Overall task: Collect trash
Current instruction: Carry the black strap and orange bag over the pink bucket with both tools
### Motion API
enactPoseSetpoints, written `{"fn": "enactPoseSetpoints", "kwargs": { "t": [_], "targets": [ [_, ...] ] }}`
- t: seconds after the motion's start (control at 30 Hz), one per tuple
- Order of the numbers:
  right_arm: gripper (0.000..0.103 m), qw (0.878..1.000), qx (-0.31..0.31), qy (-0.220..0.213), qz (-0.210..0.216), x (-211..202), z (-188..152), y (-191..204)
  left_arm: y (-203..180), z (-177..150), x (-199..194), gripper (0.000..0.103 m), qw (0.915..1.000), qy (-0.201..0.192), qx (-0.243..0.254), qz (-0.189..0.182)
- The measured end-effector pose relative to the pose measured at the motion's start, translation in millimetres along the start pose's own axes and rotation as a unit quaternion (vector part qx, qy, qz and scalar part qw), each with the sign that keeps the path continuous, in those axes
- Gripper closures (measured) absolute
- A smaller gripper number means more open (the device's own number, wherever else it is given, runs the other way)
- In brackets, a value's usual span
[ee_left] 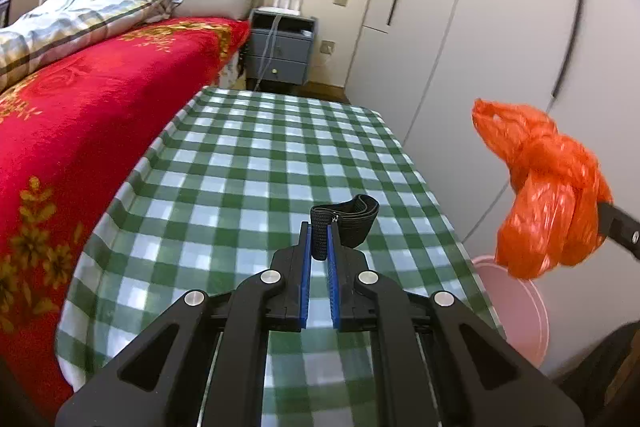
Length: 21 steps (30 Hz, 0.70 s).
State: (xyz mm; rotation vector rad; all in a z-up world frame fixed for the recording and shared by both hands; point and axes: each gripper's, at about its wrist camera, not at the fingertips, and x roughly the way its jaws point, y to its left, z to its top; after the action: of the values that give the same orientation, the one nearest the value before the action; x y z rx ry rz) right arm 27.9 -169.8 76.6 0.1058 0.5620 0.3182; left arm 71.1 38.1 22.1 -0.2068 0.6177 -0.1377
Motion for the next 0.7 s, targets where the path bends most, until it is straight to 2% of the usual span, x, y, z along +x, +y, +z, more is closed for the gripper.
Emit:
{"fn": "enactPoseSetpoints", "kwargs": {
  "t": [0.2,0.7],
  "targets": [
    [0.091,0.999,-0.007,-0.015,-0.037,-19,-14,-10,-23,-18,-4,0.095,0.9996,0.004,0.025,-0.012],
    [0.091,0.99,0.04,-0.016,-0.131,-29,-31,-60,-55,-35,1,0.095,0.9979,0.013,0.052,-0.037]
  ]
}}
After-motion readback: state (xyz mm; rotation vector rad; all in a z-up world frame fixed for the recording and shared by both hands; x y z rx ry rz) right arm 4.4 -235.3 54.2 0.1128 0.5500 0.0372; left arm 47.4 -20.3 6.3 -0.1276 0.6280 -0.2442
